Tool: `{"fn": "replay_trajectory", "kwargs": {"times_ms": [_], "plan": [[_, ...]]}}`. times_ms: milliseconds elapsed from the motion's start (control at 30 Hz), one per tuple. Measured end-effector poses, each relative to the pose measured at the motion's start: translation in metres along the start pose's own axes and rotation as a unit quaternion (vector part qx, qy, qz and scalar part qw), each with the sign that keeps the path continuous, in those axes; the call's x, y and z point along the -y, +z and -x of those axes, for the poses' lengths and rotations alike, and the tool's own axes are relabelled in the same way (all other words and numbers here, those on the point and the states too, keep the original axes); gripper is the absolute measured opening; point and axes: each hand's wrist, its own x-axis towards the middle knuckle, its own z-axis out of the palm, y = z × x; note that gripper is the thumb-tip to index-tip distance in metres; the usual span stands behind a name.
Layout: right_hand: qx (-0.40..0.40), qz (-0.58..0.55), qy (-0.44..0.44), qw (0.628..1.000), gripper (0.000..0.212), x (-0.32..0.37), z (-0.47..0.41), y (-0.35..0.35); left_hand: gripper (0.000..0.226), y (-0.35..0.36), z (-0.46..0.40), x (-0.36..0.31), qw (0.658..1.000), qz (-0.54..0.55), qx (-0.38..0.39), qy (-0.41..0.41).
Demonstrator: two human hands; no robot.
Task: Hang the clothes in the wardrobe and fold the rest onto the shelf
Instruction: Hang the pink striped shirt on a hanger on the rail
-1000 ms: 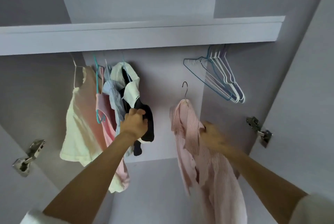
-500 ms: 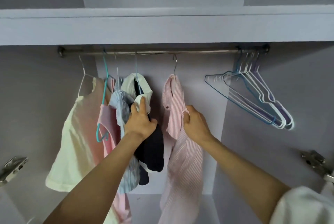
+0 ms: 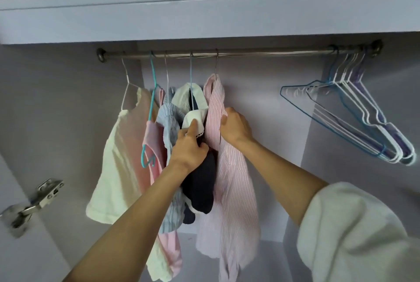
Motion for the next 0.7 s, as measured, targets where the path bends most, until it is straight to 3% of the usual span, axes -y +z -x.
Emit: {"fn": "replay_trajectory", "kwargs": {"times_ms": [233, 400, 567, 700], "plan": [[-0.003, -0.017, -0.026, 1.000, 0.046, 0.002, 0.093, -0.023, 0.067, -0.029, 0.061, -0.009, 0.999, 0.042, -0.009, -0.010], [0.004, -0.042, -0.102, 0.994, 0.032, 0.024, 0.158, -0.036, 0.050, -0.066, 0.130, 0.001, 1.000, 0.009, -0.026, -0.006], [0.273, -0.154, -0.103, 0.944, 0.021, 0.065, 0.217, -0.012, 0.036, -0.115, 0.230, 0.034, 0.988, -0.019, -0.090, -0.127], [0.400, -0.171, -0.146, 0.889, 0.021, 0.100, 0.274, 0.031, 0.031, -0.144, 0.323, 0.058, 0.955, -0.046, -0.163, -0.242]]}}
